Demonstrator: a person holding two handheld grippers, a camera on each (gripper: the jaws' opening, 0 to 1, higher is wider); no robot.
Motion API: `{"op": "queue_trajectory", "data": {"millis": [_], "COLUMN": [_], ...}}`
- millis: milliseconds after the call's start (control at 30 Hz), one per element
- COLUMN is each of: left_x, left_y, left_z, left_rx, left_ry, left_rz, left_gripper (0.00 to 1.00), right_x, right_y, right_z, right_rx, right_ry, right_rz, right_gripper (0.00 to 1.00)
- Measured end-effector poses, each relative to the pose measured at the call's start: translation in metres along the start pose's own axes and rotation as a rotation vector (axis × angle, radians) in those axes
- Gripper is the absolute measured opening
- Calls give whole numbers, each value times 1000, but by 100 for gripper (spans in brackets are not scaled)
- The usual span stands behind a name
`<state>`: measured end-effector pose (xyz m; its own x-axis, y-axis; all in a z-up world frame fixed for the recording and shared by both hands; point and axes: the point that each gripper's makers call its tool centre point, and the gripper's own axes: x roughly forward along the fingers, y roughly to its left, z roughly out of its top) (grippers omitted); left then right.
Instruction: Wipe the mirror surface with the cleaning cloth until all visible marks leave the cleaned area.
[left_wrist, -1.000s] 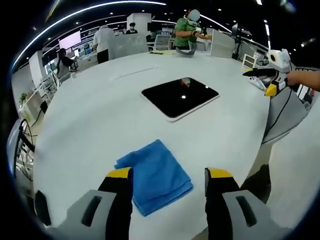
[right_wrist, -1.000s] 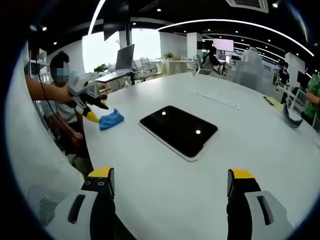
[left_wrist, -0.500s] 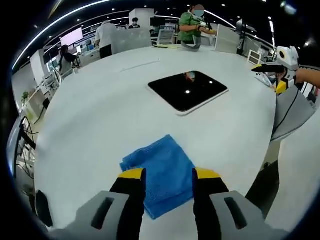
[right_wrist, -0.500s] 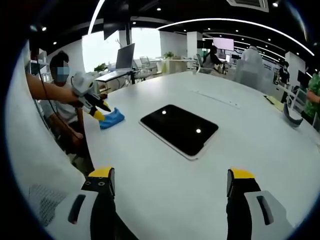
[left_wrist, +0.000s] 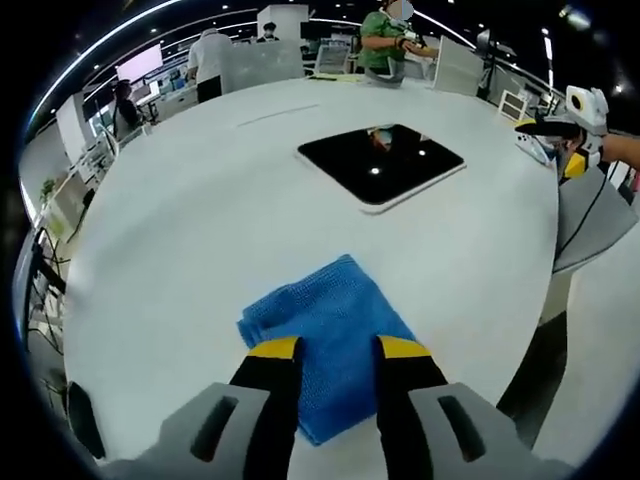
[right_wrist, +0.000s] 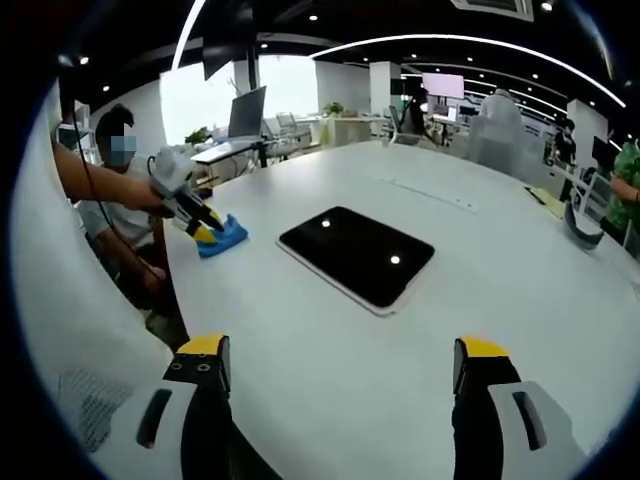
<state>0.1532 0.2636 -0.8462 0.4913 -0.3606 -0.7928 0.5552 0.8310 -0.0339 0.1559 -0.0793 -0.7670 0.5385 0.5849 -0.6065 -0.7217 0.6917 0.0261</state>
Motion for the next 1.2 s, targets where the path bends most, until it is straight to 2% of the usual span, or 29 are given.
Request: {"op": "queue_trajectory", "data": {"millis": [367,567,667,833,1033,1200], "left_x": [3,3,2,2,1,-5], "left_y": [7,6,5,3,4,6], "left_z": [-1,-2,-3,-3,-1,9], "left_rx": [-21,-3,2,-13,-46,-65], "left_ry": [4,11,12,-7,1,-26], "left_rz": [-5,6,5,7,-1,5], "left_gripper": [20,17,7,5,3,2], "right_x": [1,1,1,2,2,1], "right_y": [1,0,0,0,1,0], "right_z": [-2,-1,-1,-2,0,2], "right_rx": [5,5,8,11,9,6], "right_ry": [11,10,11,11,7,-5], "right_rz": [4,0,-1,0,2,2], "right_gripper": [91,91,91,91,90,91]}}
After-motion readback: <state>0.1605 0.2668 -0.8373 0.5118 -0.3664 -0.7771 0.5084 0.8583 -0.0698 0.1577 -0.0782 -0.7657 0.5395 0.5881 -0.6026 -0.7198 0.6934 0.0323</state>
